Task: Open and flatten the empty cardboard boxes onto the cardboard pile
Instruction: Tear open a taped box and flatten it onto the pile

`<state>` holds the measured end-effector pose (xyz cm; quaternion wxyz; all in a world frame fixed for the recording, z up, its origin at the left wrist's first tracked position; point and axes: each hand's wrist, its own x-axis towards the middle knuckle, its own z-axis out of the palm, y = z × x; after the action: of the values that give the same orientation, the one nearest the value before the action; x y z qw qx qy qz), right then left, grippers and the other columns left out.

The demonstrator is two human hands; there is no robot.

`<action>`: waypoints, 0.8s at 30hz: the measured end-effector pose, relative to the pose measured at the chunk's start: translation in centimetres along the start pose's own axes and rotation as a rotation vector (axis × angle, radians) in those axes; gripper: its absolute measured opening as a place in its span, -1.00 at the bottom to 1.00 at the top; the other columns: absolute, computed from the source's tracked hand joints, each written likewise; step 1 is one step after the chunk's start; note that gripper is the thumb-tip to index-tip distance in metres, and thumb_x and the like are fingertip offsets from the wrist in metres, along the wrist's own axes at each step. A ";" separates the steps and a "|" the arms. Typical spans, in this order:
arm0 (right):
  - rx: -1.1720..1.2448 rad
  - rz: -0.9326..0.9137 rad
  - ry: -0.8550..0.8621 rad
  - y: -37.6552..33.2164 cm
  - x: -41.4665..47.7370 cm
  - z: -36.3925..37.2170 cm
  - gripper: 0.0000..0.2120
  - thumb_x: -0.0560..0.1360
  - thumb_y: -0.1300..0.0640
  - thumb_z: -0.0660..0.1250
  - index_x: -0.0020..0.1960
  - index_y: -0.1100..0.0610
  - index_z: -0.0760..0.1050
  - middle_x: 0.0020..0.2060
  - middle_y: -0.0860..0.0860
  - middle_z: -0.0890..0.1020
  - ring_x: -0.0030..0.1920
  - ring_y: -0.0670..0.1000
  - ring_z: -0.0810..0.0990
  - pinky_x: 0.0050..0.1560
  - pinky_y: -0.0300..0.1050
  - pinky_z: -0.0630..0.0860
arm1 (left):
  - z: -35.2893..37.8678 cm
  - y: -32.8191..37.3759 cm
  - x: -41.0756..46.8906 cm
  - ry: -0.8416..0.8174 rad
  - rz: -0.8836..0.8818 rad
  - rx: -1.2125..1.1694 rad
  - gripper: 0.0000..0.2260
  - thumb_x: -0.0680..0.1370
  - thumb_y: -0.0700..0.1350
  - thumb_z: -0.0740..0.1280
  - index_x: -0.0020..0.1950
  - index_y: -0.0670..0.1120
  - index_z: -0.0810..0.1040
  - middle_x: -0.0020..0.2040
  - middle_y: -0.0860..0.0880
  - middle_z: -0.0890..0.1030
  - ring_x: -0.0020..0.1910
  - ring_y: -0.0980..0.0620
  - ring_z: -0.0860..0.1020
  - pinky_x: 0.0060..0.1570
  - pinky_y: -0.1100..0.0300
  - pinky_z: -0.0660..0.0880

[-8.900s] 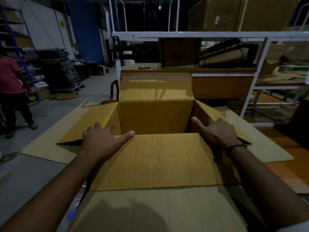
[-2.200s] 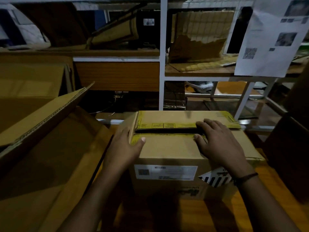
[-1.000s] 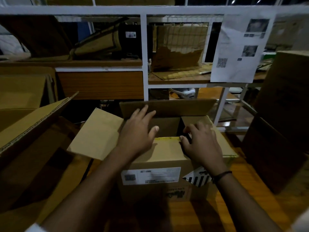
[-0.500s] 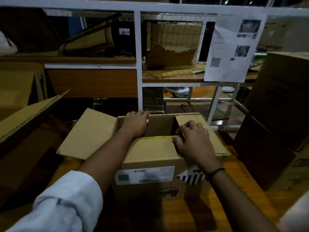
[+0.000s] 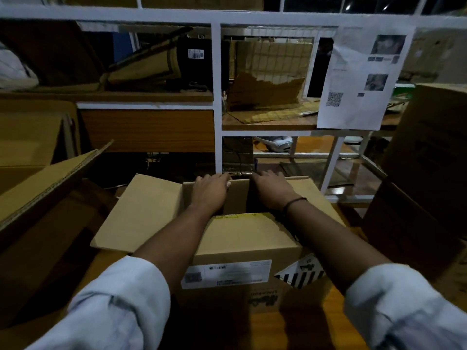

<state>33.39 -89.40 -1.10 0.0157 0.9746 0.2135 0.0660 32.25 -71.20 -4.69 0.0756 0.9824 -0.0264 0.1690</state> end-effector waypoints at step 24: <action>0.103 0.427 0.232 2.0 -10.7 -2.4 -0.48 0.66 -0.06 0.19 0.57 0.05 0.20 0.63 0.25 0.03 0.62 0.34 -0.06 0.58 0.30 -0.04 | -1.6 0.7 -0.7 0.106 0.106 -0.041 -0.67 0.63 0.05 0.31 0.39 0.06 0.50 0.35 -0.04 0.50 0.34 -0.09 0.41 0.32 -0.06 0.36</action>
<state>24.29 -95.65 0.12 -0.0728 0.9830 0.0060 0.1682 31.06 -71.65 -3.32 0.0882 0.9674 -0.0776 0.2242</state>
